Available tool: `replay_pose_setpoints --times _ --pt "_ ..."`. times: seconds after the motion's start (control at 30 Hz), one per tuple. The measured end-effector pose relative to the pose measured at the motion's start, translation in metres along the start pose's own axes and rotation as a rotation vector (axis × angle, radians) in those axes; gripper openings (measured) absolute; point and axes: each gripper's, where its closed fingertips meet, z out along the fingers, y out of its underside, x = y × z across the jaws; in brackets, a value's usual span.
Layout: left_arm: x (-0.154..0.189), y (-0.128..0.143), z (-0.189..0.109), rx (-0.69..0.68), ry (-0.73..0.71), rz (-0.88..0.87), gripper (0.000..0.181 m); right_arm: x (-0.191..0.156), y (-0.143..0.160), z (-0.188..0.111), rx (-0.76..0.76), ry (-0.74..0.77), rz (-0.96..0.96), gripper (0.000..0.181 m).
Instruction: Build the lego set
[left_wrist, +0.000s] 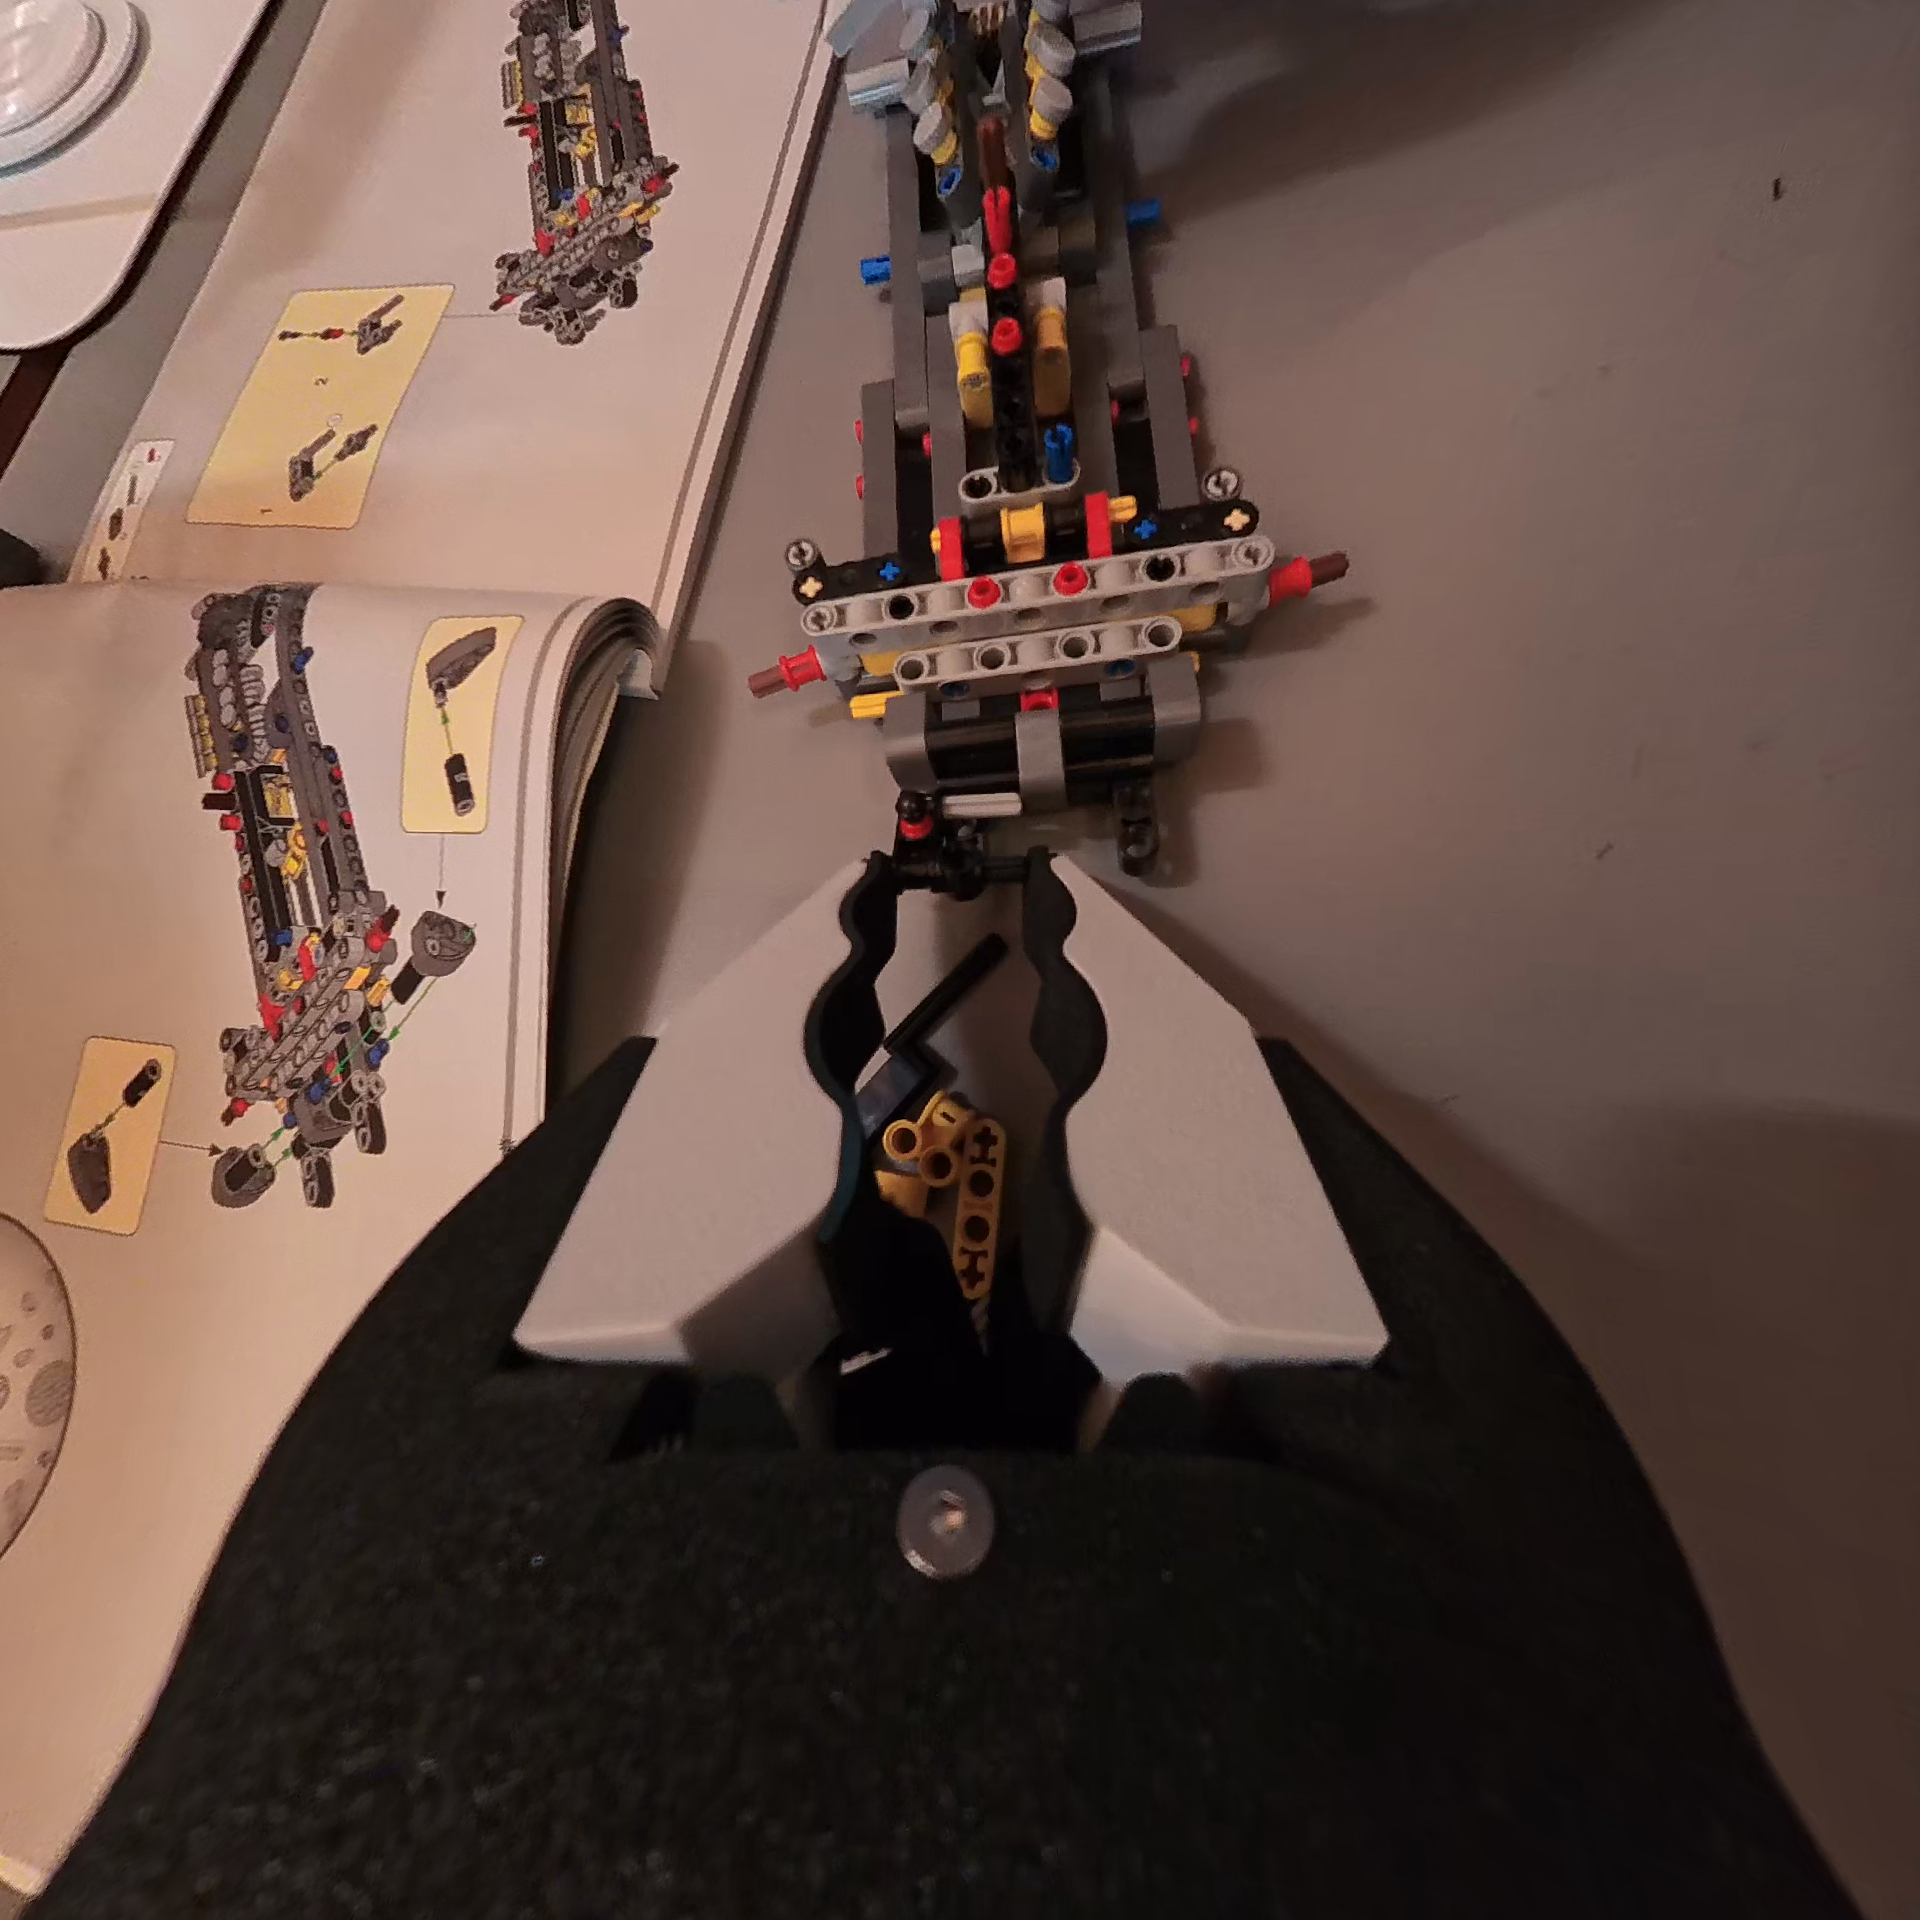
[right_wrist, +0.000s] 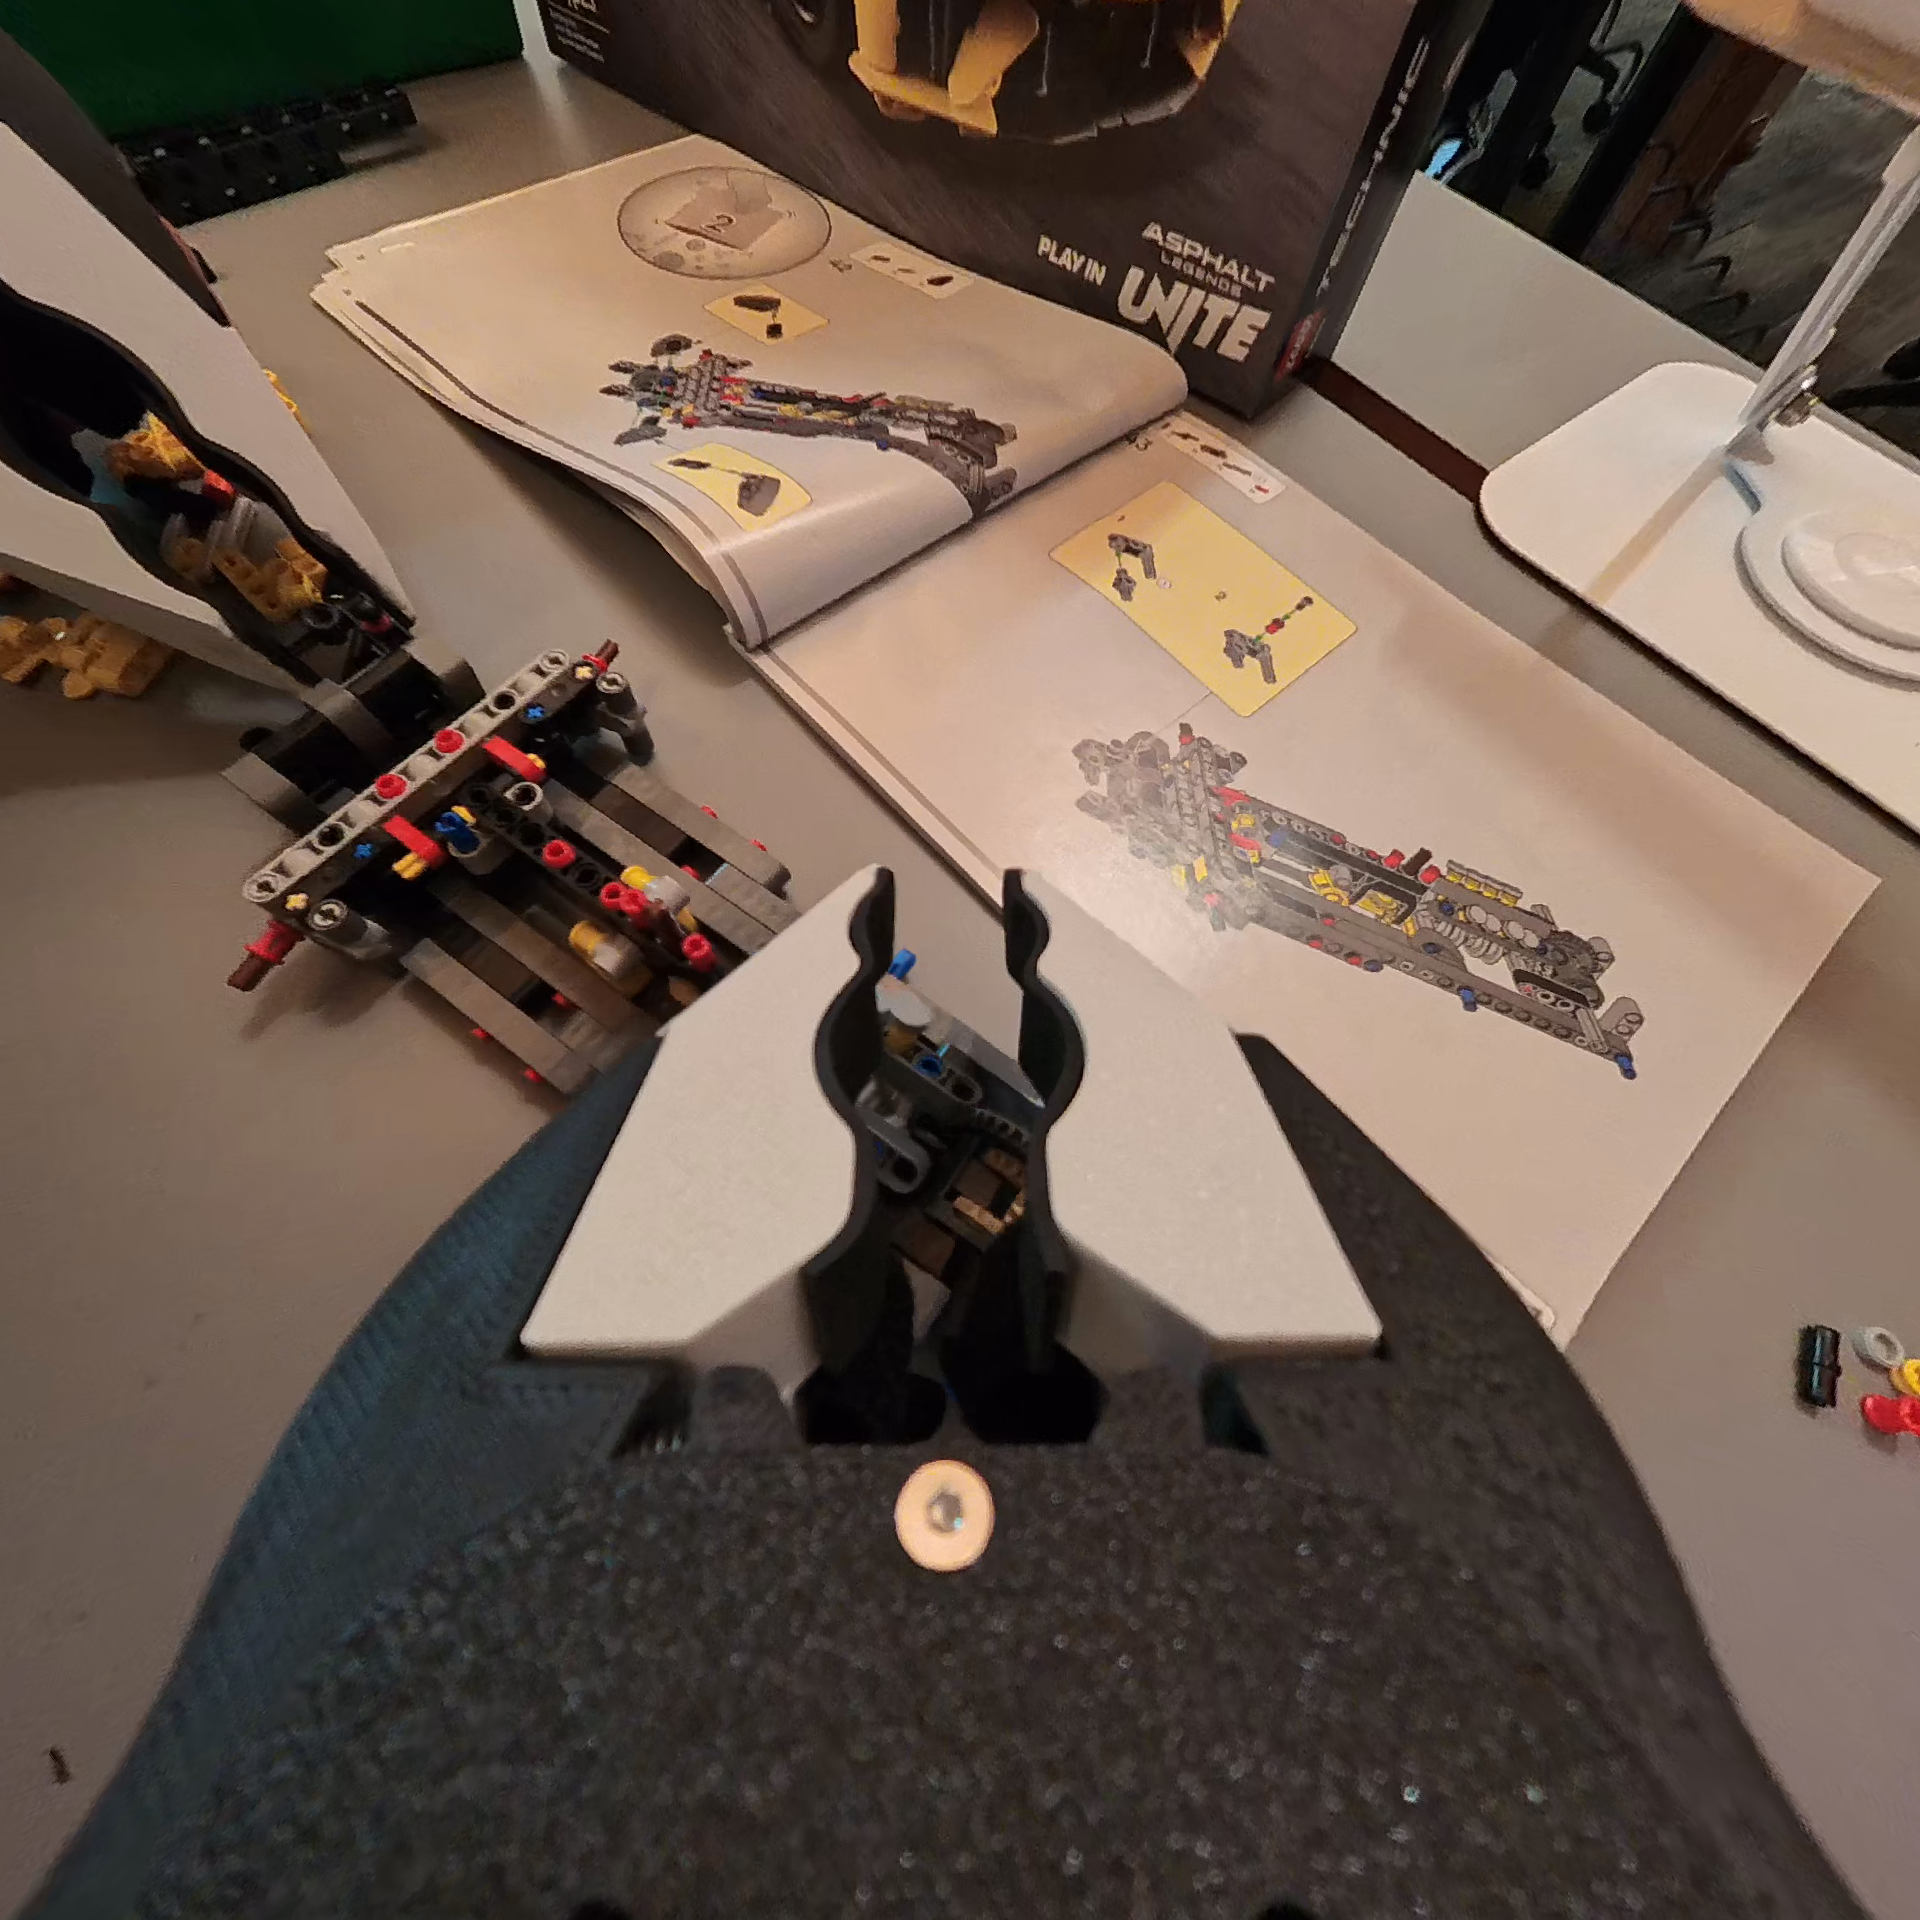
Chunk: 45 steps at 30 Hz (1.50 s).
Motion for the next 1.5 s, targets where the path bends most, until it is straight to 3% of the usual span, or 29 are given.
replay_pose_setpoints --times 0.2,0.33,0.4,0.57,0.83,0.97,1.13,1.2,1.27,1.43,1.5 --pt "0.003 0.001 0.0 -0.014 0.024 -0.024 0.022 -0.03 -0.033 0.003 0.134 -0.093 -0.145 0.03" --pt "0.007 -0.006 -0.004 0.015 0.011 -0.011 0.022 -0.085 -0.063 0.012 0.13 -0.301 -0.234 0.027" --pt "0.008 -0.01 -0.005 0.031 0.003 -0.006 0.022 -0.113 -0.056 0.021 0.04 -0.453 -0.296 0.03" --pt "0.011 -0.011 -0.003 0.043 -0.003 -0.009 0.022 -0.141 -0.033 0.039 -0.143 -0.648 -0.42 0.035" --pt "0.016 -0.018 -0.002 0.061 -0.016 0.025 0.022 -0.15 -0.017 0.053 -0.271 -0.649 -0.482 0.035" --pt "0.01 -0.029 -0.013 0.128 -0.031 -0.012 0.022 -0.15 -0.029 0.05 -0.227 -0.65 -0.506 0.021" --pt "0.008 -0.04 -0.025 0.231 -0.009 -0.062 0.022 -0.151 -0.045 0.041 -0.195 -0.708 -0.437 0.02" --pt "0.009 -0.038 -0.024 0.222 -0.005 -0.058 0.022 -0.154 -0.05 0.033 -0.179 -0.749 -0.419 0.0" --pt "0.012 -0.032 -0.018 0.176 -0.012 -0.03 0.022 -0.158 -0.059 0.028 -0.145 -0.749 -0.419 0.0" --pt "0.012 -0.039 -0.019 0.197 -0.049 0.009 0.022 -0.139 -0.048 0.033 -0.21 -0.575 -0.524 0.001" --pt "0.01 -0.044 -0.024 0.231 -0.066 0.012 0.022 -0.139 -0.046 0.036 -0.183 -0.574 -0.466 0.012"
